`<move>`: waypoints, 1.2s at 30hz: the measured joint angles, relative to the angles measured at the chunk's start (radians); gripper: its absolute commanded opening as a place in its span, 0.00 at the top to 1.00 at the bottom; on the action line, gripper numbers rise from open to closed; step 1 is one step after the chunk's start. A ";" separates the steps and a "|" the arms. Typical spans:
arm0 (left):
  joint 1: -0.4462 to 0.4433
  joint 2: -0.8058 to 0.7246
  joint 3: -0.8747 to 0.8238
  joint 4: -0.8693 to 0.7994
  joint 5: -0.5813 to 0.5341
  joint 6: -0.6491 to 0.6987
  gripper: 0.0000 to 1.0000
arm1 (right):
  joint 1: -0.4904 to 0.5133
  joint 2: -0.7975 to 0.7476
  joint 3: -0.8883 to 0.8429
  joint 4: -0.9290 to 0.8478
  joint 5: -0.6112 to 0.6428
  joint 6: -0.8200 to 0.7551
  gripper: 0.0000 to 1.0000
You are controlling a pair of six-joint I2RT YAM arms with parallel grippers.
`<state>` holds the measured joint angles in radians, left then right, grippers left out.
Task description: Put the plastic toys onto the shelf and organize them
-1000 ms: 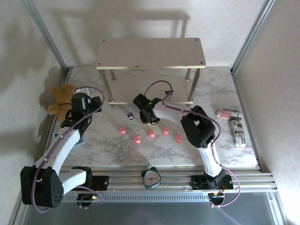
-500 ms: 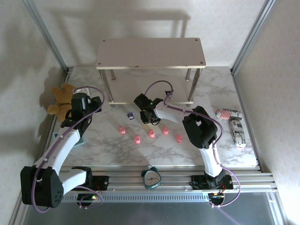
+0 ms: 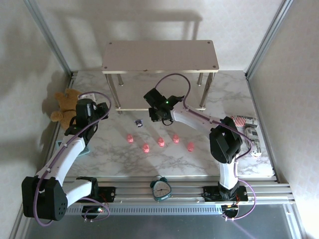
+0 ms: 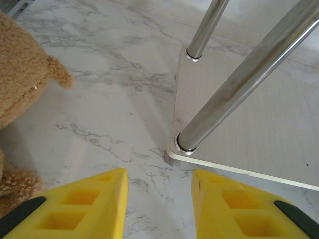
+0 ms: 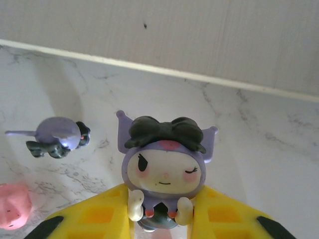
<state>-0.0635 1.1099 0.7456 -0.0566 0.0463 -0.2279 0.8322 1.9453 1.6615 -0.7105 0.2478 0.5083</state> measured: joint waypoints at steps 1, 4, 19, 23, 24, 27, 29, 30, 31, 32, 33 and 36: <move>0.000 0.000 0.000 0.000 0.001 0.000 0.61 | -0.002 0.007 0.017 0.000 0.006 -0.003 0.74; 0.000 -0.001 0.000 0.000 0.007 0.000 0.61 | -0.013 0.043 0.071 0.000 0.026 -0.016 0.74; 0.000 -0.004 0.000 0.000 0.008 0.007 0.61 | -0.051 0.176 0.232 0.003 0.108 -0.026 0.73; 0.000 -0.004 0.000 -0.001 0.010 0.008 0.61 | -0.062 0.203 0.267 0.005 0.122 -0.026 0.73; 0.000 -0.004 0.000 -0.001 0.010 0.008 0.61 | -0.064 0.210 0.278 0.003 0.126 -0.026 0.73; 0.000 -0.004 0.000 -0.001 0.010 0.008 0.61 | -0.070 0.233 0.304 0.007 0.126 -0.026 0.73; 0.000 -0.004 0.000 -0.001 0.010 0.008 0.61 | -0.078 0.250 0.322 0.007 0.126 -0.026 0.73; 0.000 -0.004 0.000 -0.001 0.010 0.009 0.61 | -0.082 0.255 0.326 0.007 0.126 -0.027 0.73; 0.000 -0.004 0.000 -0.001 0.010 0.011 0.61 | -0.088 0.262 0.332 0.006 0.126 -0.028 0.73; 0.000 -0.004 0.000 -0.001 0.010 0.011 0.61 | -0.092 0.267 0.336 0.006 0.126 -0.030 0.73; 0.000 -0.004 0.000 -0.001 0.010 0.011 0.61 | -0.096 0.271 0.340 0.006 0.126 -0.031 0.73; 0.000 -0.004 0.000 -0.001 0.010 0.014 0.61 | -0.105 0.283 0.343 0.007 0.126 -0.035 0.73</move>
<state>-0.0635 1.1061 0.7452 -0.0574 0.0566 -0.2134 0.7277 2.2288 2.0048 -0.7036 0.3740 0.4736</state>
